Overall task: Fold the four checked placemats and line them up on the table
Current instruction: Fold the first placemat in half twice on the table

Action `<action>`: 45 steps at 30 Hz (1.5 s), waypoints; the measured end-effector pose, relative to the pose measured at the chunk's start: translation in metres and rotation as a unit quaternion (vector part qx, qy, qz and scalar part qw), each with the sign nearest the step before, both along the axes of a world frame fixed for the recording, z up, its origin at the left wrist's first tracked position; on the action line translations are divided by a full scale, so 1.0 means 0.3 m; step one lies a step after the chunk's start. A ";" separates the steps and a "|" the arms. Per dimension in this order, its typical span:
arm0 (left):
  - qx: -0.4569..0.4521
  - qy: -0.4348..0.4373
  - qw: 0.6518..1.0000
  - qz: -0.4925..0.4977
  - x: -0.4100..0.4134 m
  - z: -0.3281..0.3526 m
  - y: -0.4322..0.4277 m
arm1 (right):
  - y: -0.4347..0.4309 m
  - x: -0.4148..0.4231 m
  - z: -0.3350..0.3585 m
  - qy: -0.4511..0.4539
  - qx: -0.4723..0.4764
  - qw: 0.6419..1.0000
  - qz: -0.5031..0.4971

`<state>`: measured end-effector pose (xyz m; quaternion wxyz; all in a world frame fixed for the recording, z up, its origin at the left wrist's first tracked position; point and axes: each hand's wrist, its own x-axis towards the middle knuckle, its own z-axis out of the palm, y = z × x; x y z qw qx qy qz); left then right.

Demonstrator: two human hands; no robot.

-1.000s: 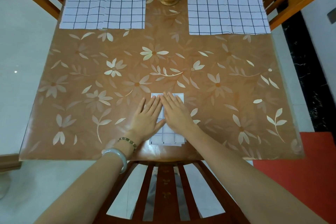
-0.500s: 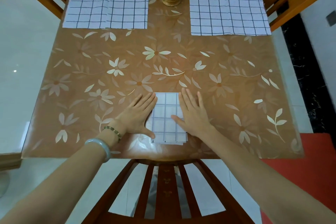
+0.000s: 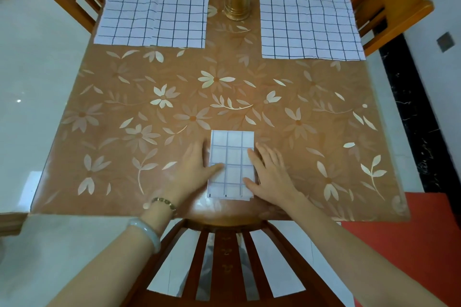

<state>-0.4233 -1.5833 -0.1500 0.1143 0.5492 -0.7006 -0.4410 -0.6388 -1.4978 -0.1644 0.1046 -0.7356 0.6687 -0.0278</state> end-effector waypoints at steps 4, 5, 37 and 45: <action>0.135 0.132 0.954 0.233 -0.081 0.013 0.093 | -0.012 0.030 0.010 -0.015 0.014 0.999 0.030; 0.144 0.137 0.946 0.255 -0.098 0.019 0.093 | -0.014 0.033 0.011 -0.016 0.026 0.999 0.031; 0.211 0.207 0.933 0.205 0.844 0.217 -0.345 | -0.496 0.650 0.287 -0.538 0.269 0.767 -0.224; 0.176 0.225 0.932 0.223 0.975 0.177 -0.725 | -0.816 0.900 0.250 -0.545 0.092 0.732 -0.399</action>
